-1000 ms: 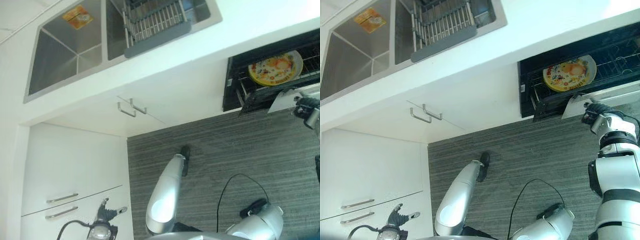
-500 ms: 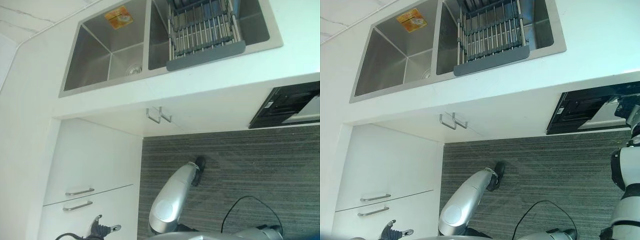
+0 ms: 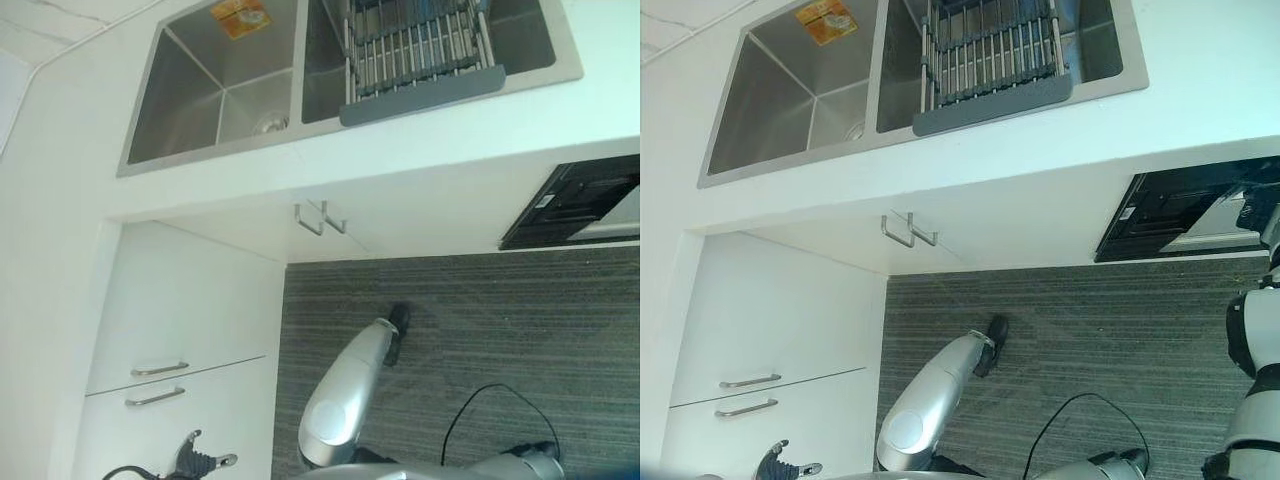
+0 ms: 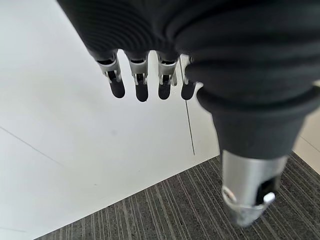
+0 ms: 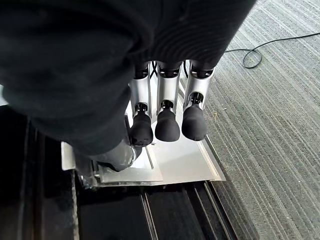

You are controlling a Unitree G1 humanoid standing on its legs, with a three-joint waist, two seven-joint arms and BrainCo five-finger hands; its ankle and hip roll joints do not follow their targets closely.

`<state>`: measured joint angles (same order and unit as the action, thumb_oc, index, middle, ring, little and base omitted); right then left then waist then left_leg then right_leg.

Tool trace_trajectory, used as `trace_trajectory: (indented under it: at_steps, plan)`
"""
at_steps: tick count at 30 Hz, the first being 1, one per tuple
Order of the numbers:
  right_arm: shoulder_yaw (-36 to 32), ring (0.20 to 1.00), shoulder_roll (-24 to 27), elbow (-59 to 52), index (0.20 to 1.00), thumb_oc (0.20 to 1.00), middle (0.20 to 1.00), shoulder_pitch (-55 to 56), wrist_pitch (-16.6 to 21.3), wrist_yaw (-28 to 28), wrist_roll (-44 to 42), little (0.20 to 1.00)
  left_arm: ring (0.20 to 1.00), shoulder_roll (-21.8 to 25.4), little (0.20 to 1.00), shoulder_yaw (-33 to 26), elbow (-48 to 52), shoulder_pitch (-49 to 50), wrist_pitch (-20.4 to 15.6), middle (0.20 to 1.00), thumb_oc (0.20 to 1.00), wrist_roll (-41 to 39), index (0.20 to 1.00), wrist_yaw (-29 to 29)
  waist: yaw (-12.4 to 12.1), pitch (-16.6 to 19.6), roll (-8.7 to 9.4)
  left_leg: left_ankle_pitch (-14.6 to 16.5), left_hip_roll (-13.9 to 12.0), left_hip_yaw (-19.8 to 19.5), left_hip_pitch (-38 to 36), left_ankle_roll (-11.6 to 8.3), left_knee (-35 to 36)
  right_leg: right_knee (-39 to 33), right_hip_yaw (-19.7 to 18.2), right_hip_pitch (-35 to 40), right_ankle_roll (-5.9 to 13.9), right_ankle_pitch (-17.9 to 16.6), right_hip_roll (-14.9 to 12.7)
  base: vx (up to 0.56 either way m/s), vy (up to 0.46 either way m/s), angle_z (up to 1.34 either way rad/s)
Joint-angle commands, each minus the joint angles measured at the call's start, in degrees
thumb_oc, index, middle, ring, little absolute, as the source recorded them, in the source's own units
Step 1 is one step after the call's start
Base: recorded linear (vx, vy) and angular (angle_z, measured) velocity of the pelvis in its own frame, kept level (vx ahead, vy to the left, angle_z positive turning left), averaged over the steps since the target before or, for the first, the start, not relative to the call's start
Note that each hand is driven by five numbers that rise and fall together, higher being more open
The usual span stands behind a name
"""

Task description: Place the dishes in the dishwasher.

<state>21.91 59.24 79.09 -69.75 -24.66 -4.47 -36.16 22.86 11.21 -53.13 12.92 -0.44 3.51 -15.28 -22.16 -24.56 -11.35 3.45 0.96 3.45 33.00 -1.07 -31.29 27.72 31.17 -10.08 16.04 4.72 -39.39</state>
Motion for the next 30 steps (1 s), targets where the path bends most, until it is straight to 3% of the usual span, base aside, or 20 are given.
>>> trace_trajectory:
  at_steps: [1, 4, 7, 12, 14, 16, 17, 18, 21, 23, 24, 25, 28, 29, 30]
  plan:
    - [1.4, 0.2, 0.5, -9.7, 0.2, 0.2, 0.2, -14.6, 10.6, 2.5, -3.6, 0.2, 1.0, 5.6, 1.0, -0.9, -2.2, 2.7, -0.6, 1.0, 1.0, 1.4, 1.0, -0.5, -4.2, 5.6, 3.53, 1.8, -3.2, 0.1, 0.6, -5.51, 0.7, 1.1, -3.4, -3.7, -2.9, 0.1, 2.8, -0.06, 0.108, -0.01]
    - [-2.7, 0.2, 1.0, -12.3, 0.2, 0.2, 0.2, -10.2, 13.5, 3.4, -6.5, 0.2, 1.0, 5.1, 1.0, -1.1, -0.4, 2.6, 0.2, 1.0, 1.0, 1.8, 1.0, 1.0, -3.7, 5.3, 4.01, 2.0, -3.4, -0.1, 0.7, -6.02, 0.3, 0.1, -4.1, -3.4, -2.94, -0.2, 3.0, -0.01, 0.133, -0.04]
    - [-6.2, 0.2, 1.2, -15.6, 0.2, 0.2, 0.2, -4.2, 14.5, 3.5, -4.2, 0.2, 1.0, 5.8, 1.0, -2.2, 0.7, 2.5, 1.4, 1.0, 1.0, 2.6, 1.0, 2.6, -3.3, 5.1, 5.23, 2.6, -3.8, -0.4, 1.3, -6.21, -1.0, -0.2, -4.2, -3.1, -2.96, -0.6, 3.3, 0.02, 0.077, 0.02]
    - [-16.1, 0.2, -0.2, -31.5, 0.2, 0.2, 0.2, 18.8, 15.9, 1.6, -3.1, 0.2, 1.0, 5.3, 1.0, -4.2, -1.0, 3.4, -0.4, 1.0, 1.0, 2.3, 1.0, 2.5, -1.4, 5.1, 9.76, 1.9, -5.5, -0.4, -1.4, -5.24, 1.8, -2.1, -2.9, 0.0, -2.53, -3.9, 5.5, 0.03, 0.063, 0.06]
    - [-23.1, 0.2, -4.0, -39.5, 0.2, 0.2, 0.2, 33.1, 18.2, 1.0, -4.0, 0.2, 1.0, 3.8, 1.0, -4.1, -1.6, 4.0, -1.0, 1.0, 1.0, 1.9, 1.0, 1.0, 0.4, 5.5, 11.86, 1.4, -5.6, -0.5, -4.1, -4.16, 4.5, -2.6, -3.5, 1.4, -2.3, -6.3, 7.3, -0.01, 0.132, -0.15]
    - [-28.0, 0.2, -9.0, -45.7, 0.2, 0.2, 0.2, 45.2, 20.5, 0.5, 0.8, 0.2, 1.0, 2.2, 1.0, -3.6, -2.5, 3.9, -1.3, 1.0, 1.0, 1.5, 1.0, -0.5, 2.3, 6.4, 13.7, -0.5, -5.0, -0.3, -7.1, -2.41, 8.6, -3.0, -3.6, 2.7, -2.93, -9.0, 8.5, -0.02, 0.124, -0.2]
    - [-28.1, 0.2, -9.1, -45.9, 0.2, 0.2, 0.2, 45.6, 20.5, 0.5, 0.8, 0.2, 1.0, 2.3, 1.0, -3.6, -2.5, 4.0, -1.3, 1.0, 1.0, 1.5, 1.0, -0.5, 2.1, 6.5, 13.77, 0.8, -5.3, -0.3, -7.7, -2.86, 8.4, -2.5, -4.1, 3.0, -2.3, -8.0, 8.7, 0.01, 0.125, -0.23]
    - [-28.9, 0.2, -12.4, -47.5, 0.2, 0.2, 0.2, 50.4, 21.0, 0.2, 3.3, 0.2, 1.0, 1.0, 1.0, -3.0, -3.5, 3.8, -1.9, 1.0, 1.0, 0.3, 1.0, -1.6, 3.6, 7.3, 14.43, -1.2, -4.9, 0.2, -9.7, -1.55, 11.8, -2.1, -4.5, 3.7, -2.7, -10.0, 9.8, 0.01, 0.098, -0.41]
    - [-28.9, 0.2, -17.5, -45.9, 0.2, 0.2, 0.2, 55.1, 20.7, 0.6, 2.5, 0.2, 1.0, -0.1, 1.0, -2.8, -5.5, 3.5, -2.8, 1.0, 1.0, -1.2, 1.0, -2.7, 5.0, 8.8, 15.3, -2.4, -5.5, 1.0, -15.0, -0.75, 18.5, -1.7, -6.6, 6.2, -2.73, -11.3, 12.3, -0.03, 0.041, -0.5]
    - [-27.6, 0.2, -22.1, -43.7, 0.2, 0.2, 0.2, 58.7, 22.6, 1.2, 3.8, 0.2, 1.0, -0.3, 1.0, -3.3, -6.3, 3.1, -3.0, 1.0, 1.0, -3.1, 1.0, -2.9, 7.3, 9.9, 16.01, -2.9, -6.4, 2.0, -18.0, -0.34, 22.2, -4.2, -10.5, 7.1, -3.04, -10.5, 16.1, -0.01, -0.102, -0.27]
    - [-26.9, 0.2, -25.0, -43.9, 0.2, 0.2, 0.2, 60.7, 23.1, 0.5, 3.6, 0.2, 1.0, -0.6, 1.0, -3.3, -4.7, 2.5, -1.2, 1.0, 1.0, -3.7, 1.0, -2.8, 8.5, 10.4, 16.14, -3.4, -6.6, 2.2, -19.2, -0.22, 23.8, -6.7, -11.5, 6.6, -3.03, -10.0, 18.1, 0.03, -0.165, 0.04]
    - [-26.0, 0.2, -27.7, -43.6, 0.2, 0.2, 0.2, 62.3, 23.3, -0.2, 5.1, 0.2, 1.0, 0.0, 1.0, -3.2, -1.9, 1.2, 3.0, 1.0, 1.0, -4.9, 1.0, -1.9, 9.7, 10.9, 16.4, -3.6, -6.7, 2.3, -20.8, -0.5, 25.0, -10.0, -12.4, 6.4, -3.15, -9.5, 19.6, 0.05, -0.183, -0.06]
    - [-26.6, 0.2, -30.6, -44.1, 0.2, 0.2, 0.2, 66.5, 20.6, 0.8, 6.7, 0.2, 1.0, 3.0, 1.0, -4.2, 2.6, -3.3, 12.3, 1.0, 1.0, -7.2, 1.0, 2.9, 13.2, 13.1, 15.96, -3.1, -7.7, 3.0, -24.4, -1.29, 26.9, -17.8, -15.3, 6.1, -3.42, -10.4, 20.0, 0.11, -0.3, -0.41]
    - [-26.5, 0.2, -31.0, -43.3, 0.2, 0.2, 0.2, 67.1, 20.7, 1.5, 7.5, 0.2, 1.0, 3.6, 1.0, -4.4, 2.6, -4.3, 13.3, 1.0, 1.0, -7.6, 1.0, 3.8, 13.9, 13.5, 15.64, -2.9, -8.0, 3.0, -25.2, -1.43, 27.3, -18.9, -16.4, 6.0, -3.31, -10.9, 20.0, 0.11, -0.569, 0.63]
    - [-25.0, 0.2, -33.1, -37.8, 0.2, 0.2, 0.2, 68.4, 23.0, 4.8, 11.1, 0.2, 1.0, 4.8, 1.0, -3.6, 1.5, -8.5, 14.6, 1.0, 1.0, -8.8, 1.0, 5.9, 16.2, 14.5, 14.59, -1.9, -9.2, 2.0, -27.6, -1.52, 28.2, -21.5, -22.1, 5.1, -3.08, -11.7, 20.2, 0.1, -0.554, 0.92]
